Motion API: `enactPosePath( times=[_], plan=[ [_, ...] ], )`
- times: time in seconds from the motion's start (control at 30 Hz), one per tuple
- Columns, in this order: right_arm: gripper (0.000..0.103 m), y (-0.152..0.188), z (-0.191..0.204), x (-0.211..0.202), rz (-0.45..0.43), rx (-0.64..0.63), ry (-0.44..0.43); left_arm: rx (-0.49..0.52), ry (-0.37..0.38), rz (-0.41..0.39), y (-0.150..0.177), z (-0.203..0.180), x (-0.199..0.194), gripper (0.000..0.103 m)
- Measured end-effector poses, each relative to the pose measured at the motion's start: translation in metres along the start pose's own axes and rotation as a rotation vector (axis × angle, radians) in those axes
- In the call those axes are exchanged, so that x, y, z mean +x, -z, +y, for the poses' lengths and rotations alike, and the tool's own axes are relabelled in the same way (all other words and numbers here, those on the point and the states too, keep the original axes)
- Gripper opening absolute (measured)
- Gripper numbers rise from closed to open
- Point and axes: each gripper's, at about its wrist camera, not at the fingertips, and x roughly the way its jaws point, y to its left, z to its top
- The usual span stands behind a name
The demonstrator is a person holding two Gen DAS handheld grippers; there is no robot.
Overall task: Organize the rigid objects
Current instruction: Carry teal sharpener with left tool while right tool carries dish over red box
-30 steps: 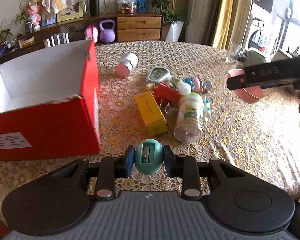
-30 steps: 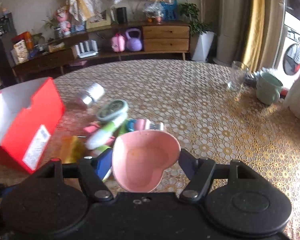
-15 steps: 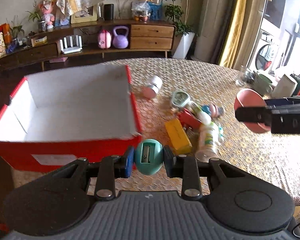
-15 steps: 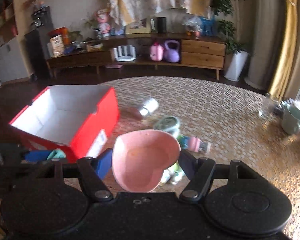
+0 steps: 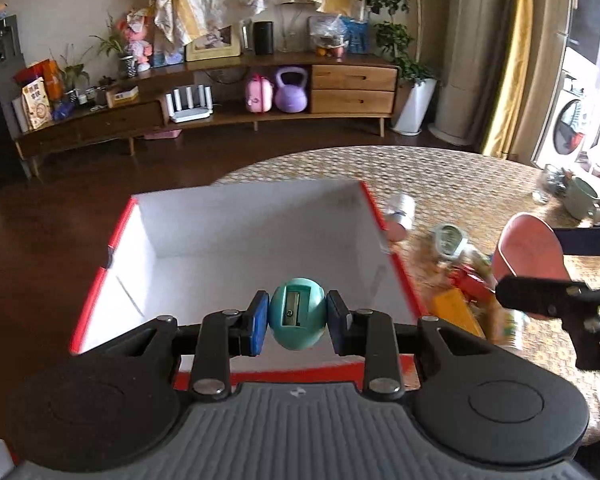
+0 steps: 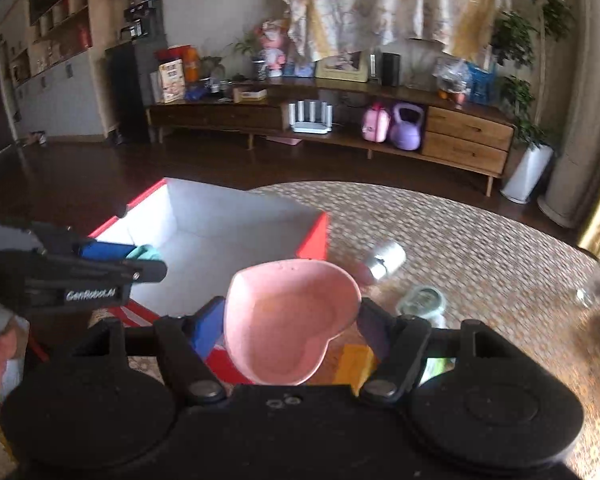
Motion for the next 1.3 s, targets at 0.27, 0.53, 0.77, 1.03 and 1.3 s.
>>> enactPosePath(
  times=[0.27, 0.53, 0.77, 1.03, 1.3],
  plan=[
    [0.07, -0.017, 0.03, 0.049, 0.045, -0.059, -0.028, 0.017, -0.063, 0.046, -0.019, 0.04, 0.032, 0.03],
    [0.07, -0.024, 0.053, 0.1, 0.113, -0.106, -0.06, 0.038, -0.07, 0.131, -0.03, 0.063, 0.074, 0.03],
    [0.07, -0.027, 0.073, 0.139, 0.188, -0.157, -0.056, 0.068, -0.092, 0.219, -0.035, 0.074, 0.118, 0.03],
    [0.07, -0.02, 0.086, 0.16, 0.284, -0.185, -0.094, 0.103, -0.063, 0.342, -0.039, 0.077, 0.16, 0.03],
    [0.07, -0.014, 0.081, 0.171, 0.337, -0.165, -0.098, 0.126, -0.031, 0.453, -0.028, 0.072, 0.184, 0.03]
  ],
)
